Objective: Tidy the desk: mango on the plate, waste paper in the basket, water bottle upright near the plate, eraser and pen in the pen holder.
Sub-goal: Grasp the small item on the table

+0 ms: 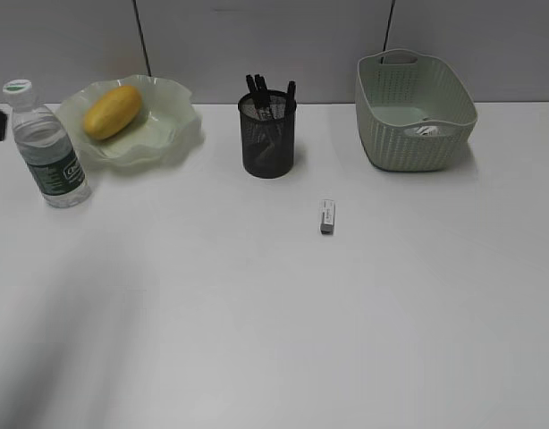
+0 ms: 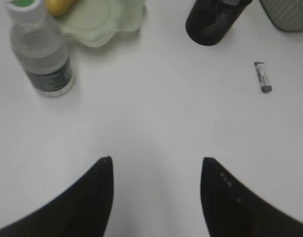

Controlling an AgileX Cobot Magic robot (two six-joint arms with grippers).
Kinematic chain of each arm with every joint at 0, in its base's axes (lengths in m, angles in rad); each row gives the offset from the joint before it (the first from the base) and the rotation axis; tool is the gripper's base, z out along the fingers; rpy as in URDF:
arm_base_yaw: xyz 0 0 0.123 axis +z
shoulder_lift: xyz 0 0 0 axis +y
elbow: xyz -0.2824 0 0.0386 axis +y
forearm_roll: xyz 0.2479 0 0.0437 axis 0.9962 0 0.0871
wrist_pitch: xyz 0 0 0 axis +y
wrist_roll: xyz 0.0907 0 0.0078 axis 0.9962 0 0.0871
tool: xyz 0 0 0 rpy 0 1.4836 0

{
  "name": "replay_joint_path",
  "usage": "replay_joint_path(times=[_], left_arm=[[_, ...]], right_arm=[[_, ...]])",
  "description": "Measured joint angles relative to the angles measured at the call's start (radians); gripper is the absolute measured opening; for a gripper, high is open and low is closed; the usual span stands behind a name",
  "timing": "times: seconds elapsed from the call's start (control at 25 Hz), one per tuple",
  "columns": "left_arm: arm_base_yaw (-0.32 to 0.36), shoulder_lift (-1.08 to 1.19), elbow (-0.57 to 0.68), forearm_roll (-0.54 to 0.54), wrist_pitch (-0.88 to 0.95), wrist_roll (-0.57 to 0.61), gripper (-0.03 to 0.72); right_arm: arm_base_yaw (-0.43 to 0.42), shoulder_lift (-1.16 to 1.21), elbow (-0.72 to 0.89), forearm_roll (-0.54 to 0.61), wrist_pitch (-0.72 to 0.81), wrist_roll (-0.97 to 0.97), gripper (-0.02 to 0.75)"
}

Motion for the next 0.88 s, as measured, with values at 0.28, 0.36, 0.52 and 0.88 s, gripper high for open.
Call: replay_joint_path(times=[0.28, 0.36, 0.52, 0.88], left_arm=[[-0.215, 0.314, -0.219, -0.009, -0.016, 0.000, 0.433], [-0.272, 0.402, -0.290, -0.009, -0.021, -0.008, 0.433], [-0.362, 0.563, -0.435, -0.009, -0.023, -0.031, 0.433], [-0.501, 0.917, -0.814, 0.170, 0.151, -0.234, 0.433]], right_arm=[[0.000, 0.000, 0.000, -0.003, -0.001, 0.000, 0.464], [0.000, 0.000, 0.000, -0.004, -0.001, 0.000, 0.464], [0.000, -0.001, 0.000, -0.004, -0.001, 0.000, 0.463], [0.000, -0.001, 0.000, -0.005, -0.002, 0.000, 0.463]])
